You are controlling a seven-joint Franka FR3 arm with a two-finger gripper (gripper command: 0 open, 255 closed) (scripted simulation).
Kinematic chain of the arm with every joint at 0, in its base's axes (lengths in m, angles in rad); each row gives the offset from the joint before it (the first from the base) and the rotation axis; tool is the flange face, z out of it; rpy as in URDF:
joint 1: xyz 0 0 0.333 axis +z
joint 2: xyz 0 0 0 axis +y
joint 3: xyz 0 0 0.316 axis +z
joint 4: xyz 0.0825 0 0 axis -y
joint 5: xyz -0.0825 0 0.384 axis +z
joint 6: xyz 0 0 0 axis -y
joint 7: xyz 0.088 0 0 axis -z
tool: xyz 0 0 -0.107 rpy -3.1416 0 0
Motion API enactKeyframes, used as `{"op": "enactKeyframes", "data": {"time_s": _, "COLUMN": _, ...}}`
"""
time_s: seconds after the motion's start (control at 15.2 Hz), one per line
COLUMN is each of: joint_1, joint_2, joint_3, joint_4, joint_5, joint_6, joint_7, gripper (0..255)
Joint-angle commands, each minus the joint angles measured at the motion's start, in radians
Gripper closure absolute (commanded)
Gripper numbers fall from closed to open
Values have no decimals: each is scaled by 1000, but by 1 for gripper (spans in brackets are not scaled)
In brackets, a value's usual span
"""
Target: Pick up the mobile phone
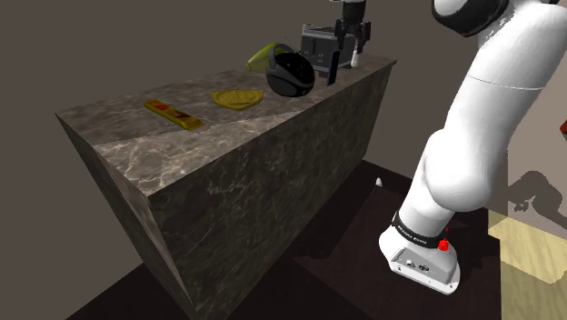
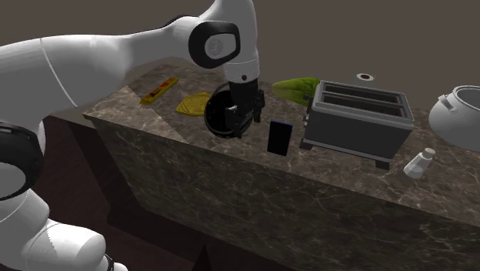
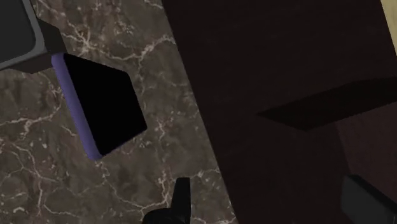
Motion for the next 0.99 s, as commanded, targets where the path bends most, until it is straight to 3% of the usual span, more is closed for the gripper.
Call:
{"op": "enactKeyframes", "data": {"time_s": 0.0, "joint_1": -28, "joint_2": 109, "joint_3": -23, "joint_4": 100, "joint_5": 73, "joint_6": -2, "joint_7": -132, "gripper": 0}}
{"op": "enactKeyframes", "data": {"time_s": 0.2, "joint_1": -117, "joint_2": 273, "joint_3": -17, "joint_4": 282, "joint_5": 187, "joint_6": -34, "joint_7": -301, "gripper": 0}}
{"op": "enactKeyframes", "data": {"time_s": 0.4, "joint_1": -240, "joint_2": 435, "joint_3": 22, "joint_4": 513, "joint_5": 291, "joint_6": -97, "joint_7": -437, "gripper": 0}}
{"op": "enactKeyframes", "data": {"time_s": 0.46, "joint_1": -256, "joint_2": 451, "joint_3": 30, "joint_4": 541, "joint_5": 299, "joint_6": -106, "joint_7": -448, "gripper": 0}}
{"op": "enactKeyframes", "data": {"time_s": 0.92, "joint_1": -184, "joint_2": 389, "joint_3": 22, "joint_4": 340, "joint_5": 254, "joint_6": 34, "joint_7": -425, "gripper": 0}}
